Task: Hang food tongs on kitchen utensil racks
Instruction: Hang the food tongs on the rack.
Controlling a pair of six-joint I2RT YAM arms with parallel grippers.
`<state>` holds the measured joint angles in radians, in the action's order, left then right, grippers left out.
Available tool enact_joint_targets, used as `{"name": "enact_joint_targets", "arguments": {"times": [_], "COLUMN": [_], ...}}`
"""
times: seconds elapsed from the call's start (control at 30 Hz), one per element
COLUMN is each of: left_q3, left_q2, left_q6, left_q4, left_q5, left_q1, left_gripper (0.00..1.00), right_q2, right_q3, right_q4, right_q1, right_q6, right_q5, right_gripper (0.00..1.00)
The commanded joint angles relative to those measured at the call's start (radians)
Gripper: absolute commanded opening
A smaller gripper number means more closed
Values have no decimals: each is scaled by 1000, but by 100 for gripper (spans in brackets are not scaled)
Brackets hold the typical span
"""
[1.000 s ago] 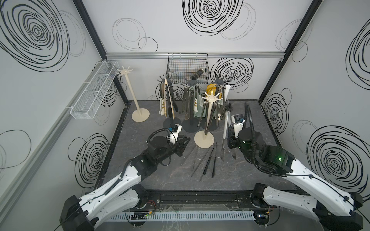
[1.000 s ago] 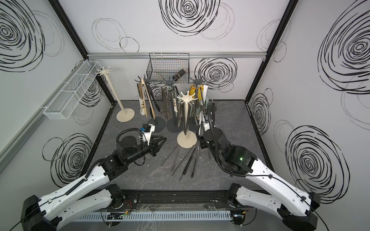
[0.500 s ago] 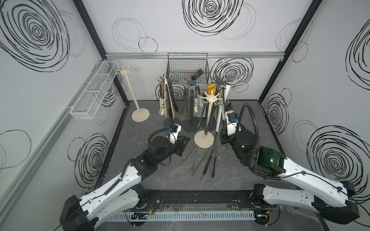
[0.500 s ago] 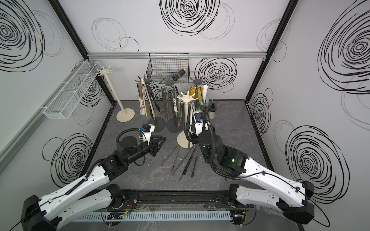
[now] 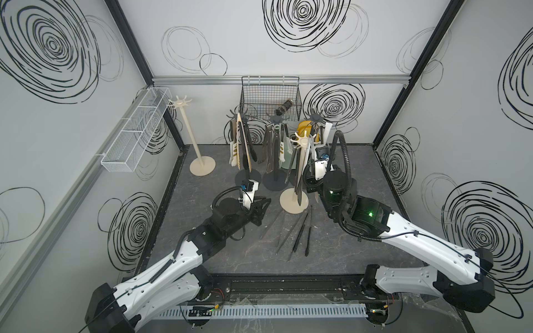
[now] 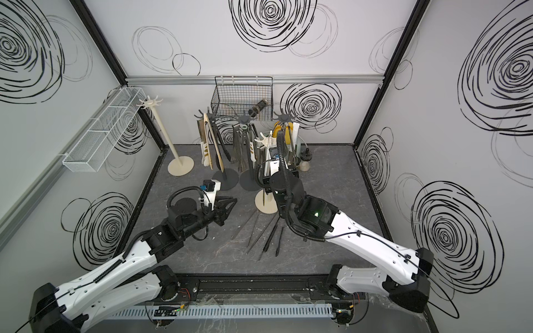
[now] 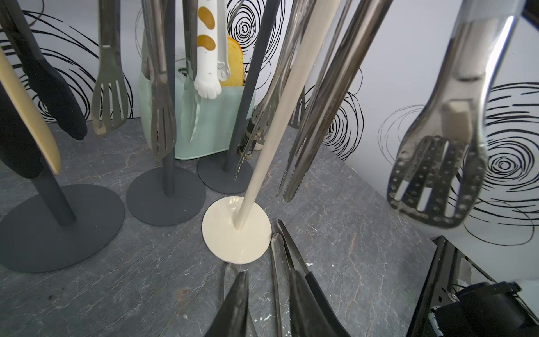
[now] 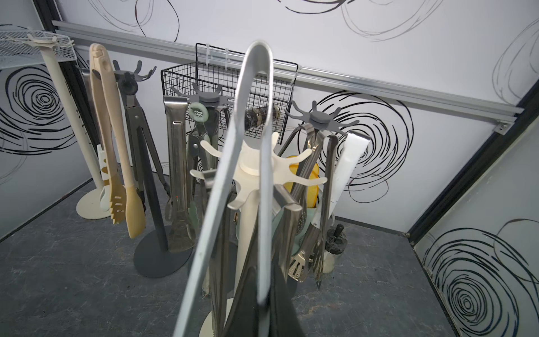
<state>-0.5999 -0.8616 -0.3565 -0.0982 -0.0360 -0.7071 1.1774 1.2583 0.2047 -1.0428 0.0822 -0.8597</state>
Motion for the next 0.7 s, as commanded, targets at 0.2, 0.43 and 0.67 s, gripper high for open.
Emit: {"name": "enact_joint_targets", "arguments": {"times": [0.2,0.43,0.67], "left_q3": [9,18,22], "left_q2": [25,21,20], "left_q6": [-2,0,0], "left_q4": [-19,-30,-39], "left_q5": [10,-1,-13], "left_q1": [2,7,6], "left_gripper": [28,28,28], "right_q2": [36,51,67], "right_q3": [49,25,-8], "right_q4": [-37,-35,-36], "right_q1": [38,71,86], "right_q6": [27,55,85], "right_q5": [49,71,98], "right_gripper": [0,0,0]}}
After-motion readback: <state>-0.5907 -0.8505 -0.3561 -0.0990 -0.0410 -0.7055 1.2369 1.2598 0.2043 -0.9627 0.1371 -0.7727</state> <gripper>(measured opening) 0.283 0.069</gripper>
